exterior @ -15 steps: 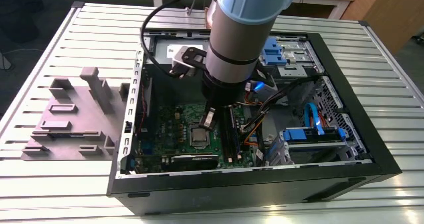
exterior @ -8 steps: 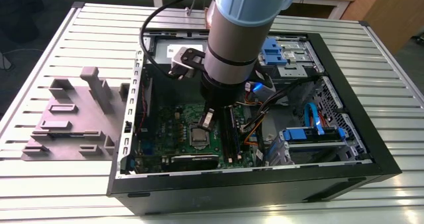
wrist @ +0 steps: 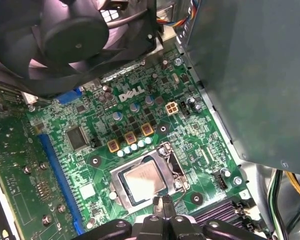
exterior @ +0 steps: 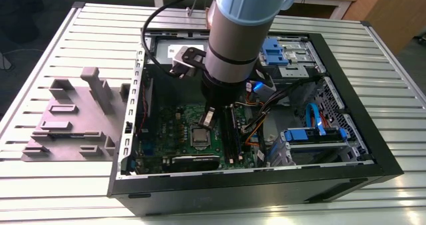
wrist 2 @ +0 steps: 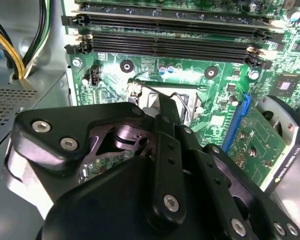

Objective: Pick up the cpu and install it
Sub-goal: 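Install the first cpu locking lever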

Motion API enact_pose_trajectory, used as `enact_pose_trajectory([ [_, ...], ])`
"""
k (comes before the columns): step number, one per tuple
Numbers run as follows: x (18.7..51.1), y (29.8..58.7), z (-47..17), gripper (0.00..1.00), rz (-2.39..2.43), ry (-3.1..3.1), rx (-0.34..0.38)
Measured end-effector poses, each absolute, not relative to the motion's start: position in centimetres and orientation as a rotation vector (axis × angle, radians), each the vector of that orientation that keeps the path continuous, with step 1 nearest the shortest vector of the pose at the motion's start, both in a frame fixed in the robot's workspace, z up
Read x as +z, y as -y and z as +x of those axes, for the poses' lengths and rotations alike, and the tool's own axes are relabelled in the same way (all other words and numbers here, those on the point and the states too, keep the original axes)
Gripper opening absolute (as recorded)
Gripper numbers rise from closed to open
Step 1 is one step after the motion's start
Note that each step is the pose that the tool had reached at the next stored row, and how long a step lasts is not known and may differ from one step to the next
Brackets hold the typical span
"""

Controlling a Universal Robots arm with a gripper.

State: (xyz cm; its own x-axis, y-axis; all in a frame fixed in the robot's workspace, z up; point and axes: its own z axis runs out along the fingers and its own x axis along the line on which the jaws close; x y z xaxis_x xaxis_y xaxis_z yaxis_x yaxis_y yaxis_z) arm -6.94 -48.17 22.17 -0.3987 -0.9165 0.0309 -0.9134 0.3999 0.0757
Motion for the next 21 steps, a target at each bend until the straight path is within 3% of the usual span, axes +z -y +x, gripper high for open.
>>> enact_pose_trajectory([
  [21,20.8,48.2,-6.9,0.1,1.596,2.623,-0.064],
])
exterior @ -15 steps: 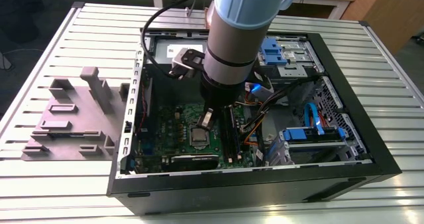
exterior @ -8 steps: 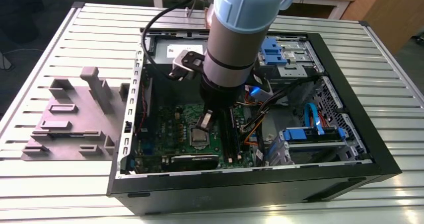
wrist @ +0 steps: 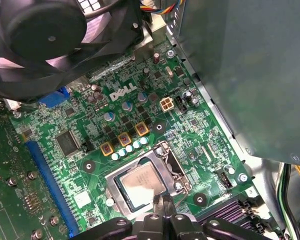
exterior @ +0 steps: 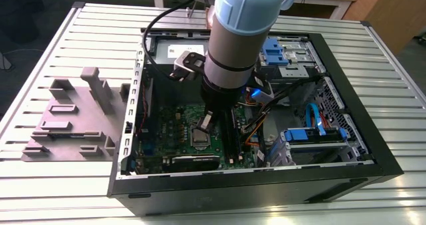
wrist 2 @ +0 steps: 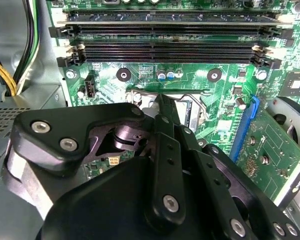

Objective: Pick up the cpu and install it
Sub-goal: 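Install the first cpu locking lever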

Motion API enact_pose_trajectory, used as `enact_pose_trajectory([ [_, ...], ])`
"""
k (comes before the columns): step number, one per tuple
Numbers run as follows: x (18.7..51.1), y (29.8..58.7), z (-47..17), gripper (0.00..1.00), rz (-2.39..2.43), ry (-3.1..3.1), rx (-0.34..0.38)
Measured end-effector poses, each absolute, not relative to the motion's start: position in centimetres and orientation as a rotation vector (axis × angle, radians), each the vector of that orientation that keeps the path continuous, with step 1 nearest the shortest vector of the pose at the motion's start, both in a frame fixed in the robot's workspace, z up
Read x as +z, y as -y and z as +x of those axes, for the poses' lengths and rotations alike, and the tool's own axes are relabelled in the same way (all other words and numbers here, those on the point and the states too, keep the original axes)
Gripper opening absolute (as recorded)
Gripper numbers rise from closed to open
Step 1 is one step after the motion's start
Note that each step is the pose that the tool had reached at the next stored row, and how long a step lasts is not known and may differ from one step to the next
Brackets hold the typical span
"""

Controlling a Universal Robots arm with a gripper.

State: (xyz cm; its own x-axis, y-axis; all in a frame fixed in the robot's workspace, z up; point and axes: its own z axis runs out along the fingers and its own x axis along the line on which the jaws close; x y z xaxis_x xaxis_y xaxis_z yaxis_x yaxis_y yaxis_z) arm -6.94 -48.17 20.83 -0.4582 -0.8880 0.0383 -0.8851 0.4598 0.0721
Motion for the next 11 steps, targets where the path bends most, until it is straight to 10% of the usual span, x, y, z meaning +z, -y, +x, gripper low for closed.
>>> enact_pose_trajectory([
  [11,20.82,48.31,-6.74,0.1,1.56,2.639,-0.052],
])
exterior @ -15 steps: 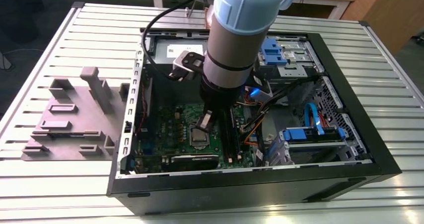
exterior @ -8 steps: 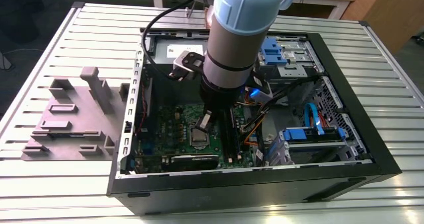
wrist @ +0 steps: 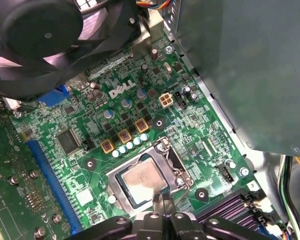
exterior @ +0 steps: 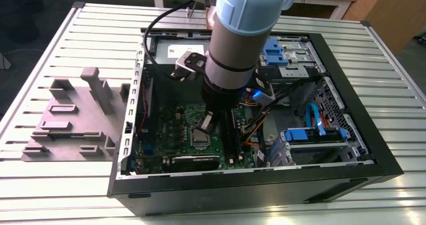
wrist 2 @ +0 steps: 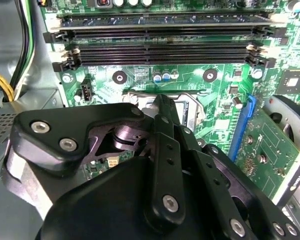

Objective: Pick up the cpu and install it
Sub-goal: 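Install the first cpu locking lever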

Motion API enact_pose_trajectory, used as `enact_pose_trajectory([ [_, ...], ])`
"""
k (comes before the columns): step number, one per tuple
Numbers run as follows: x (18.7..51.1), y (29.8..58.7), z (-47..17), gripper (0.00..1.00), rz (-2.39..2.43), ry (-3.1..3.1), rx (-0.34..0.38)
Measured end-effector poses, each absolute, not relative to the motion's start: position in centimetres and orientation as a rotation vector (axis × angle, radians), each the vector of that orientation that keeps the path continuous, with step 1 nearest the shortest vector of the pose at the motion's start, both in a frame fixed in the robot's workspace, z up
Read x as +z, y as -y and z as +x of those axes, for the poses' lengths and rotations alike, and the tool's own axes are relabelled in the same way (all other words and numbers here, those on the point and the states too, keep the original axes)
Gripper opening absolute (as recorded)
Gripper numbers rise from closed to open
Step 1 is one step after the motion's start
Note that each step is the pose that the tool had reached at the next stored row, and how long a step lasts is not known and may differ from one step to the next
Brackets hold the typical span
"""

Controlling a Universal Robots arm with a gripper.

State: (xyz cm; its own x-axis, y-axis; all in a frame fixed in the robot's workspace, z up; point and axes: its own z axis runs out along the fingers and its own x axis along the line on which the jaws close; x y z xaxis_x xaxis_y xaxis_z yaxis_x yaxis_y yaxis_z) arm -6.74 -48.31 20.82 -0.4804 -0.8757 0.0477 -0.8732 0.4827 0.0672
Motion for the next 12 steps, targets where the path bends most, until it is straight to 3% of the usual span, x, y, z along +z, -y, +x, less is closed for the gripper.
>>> enact_pose_trajectory([
  [12,20.04,48.32,-6.72,0.1,1.539,2.642,-0.027],
])
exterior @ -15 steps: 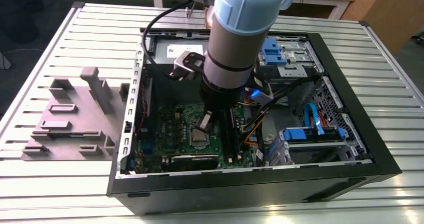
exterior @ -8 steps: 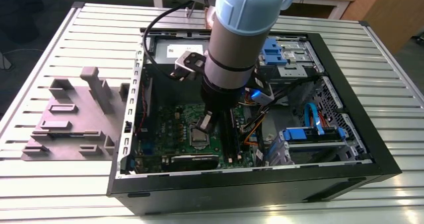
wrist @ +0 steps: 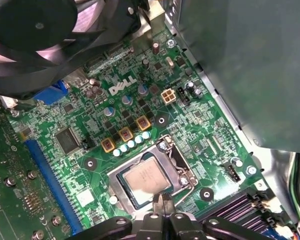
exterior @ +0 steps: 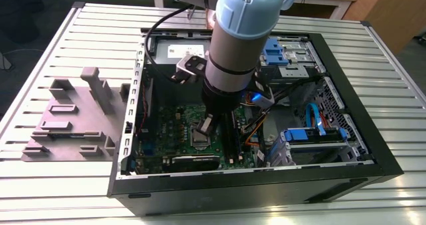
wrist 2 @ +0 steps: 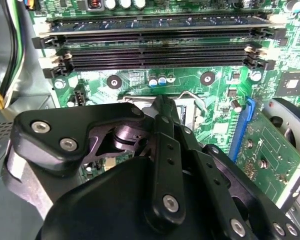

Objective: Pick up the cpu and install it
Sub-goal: 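Install the first cpu locking lever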

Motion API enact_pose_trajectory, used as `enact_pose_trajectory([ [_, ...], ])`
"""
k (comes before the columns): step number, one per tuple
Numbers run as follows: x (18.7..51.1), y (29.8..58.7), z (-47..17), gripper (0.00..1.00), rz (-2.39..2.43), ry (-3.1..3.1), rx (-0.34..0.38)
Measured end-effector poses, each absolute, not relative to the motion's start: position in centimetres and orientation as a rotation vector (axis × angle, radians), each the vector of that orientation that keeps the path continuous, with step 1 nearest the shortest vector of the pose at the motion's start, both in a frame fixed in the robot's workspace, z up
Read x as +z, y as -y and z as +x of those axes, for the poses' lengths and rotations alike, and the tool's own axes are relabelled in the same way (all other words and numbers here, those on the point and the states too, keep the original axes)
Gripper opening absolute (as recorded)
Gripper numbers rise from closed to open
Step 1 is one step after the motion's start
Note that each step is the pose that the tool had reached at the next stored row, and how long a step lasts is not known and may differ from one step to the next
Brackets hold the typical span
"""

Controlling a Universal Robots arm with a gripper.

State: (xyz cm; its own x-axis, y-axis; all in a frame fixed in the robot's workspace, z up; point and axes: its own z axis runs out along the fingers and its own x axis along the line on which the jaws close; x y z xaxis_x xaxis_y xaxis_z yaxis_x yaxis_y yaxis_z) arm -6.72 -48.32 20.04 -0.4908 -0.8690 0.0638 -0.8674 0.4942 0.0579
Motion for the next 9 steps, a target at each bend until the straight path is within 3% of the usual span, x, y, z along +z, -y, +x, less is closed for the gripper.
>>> enact_pose_trajectory([
  [9,19.95,48.58,-6.71,0.1,1.529,2.639,-0.01],
])
